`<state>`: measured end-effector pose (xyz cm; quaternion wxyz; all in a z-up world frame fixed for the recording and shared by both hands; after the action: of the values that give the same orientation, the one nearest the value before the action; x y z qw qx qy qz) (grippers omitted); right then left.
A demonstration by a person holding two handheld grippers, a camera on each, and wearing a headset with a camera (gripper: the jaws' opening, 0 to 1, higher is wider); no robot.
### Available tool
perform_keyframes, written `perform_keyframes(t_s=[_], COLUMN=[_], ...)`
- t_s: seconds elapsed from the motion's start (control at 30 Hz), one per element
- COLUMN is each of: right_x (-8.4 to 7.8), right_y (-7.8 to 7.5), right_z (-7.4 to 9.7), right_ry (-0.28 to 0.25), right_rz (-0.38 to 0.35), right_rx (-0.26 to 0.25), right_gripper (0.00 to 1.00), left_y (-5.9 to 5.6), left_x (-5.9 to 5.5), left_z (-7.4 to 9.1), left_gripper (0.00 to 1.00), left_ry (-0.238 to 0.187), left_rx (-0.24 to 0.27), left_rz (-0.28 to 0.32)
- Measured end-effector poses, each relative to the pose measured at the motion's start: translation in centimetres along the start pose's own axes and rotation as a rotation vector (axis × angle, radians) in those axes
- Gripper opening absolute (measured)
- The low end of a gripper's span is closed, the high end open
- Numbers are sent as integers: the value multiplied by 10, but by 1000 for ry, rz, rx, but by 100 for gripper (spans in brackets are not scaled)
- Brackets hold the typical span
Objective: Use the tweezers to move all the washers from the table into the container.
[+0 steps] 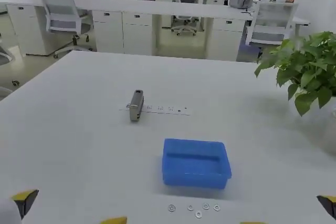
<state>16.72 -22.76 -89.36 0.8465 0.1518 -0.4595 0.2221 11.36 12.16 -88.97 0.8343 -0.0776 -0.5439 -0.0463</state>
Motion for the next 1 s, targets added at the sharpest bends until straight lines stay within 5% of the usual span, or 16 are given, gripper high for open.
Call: perform_keyframes(t_s=[0.77, 1.0], right_x=[0, 0], right_y=[0, -1], right_z=[-3, -4], right_ry=[8, 11], right_rz=[12, 21], right_rx=[6, 12], right_gripper=[96, 95], left_y=[-5, -21], left_x=[1, 3], left_z=[-7, -18], left_gripper=[99, 88], left_ry=[4, 29], left_rx=[-33, -165], left_rz=[-12, -118])
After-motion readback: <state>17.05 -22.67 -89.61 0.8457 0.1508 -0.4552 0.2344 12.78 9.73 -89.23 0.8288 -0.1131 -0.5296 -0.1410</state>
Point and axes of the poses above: the centre of the closed fingertips' face, and the gripper's own axes: z roughly backward along the fingers, y roughly to its left, x roughly out of its top, the point moved 8 cm from there along z, roughly backward along the fingers, and after that the axes turned 2 degrees about x, right-handed, at the moved point
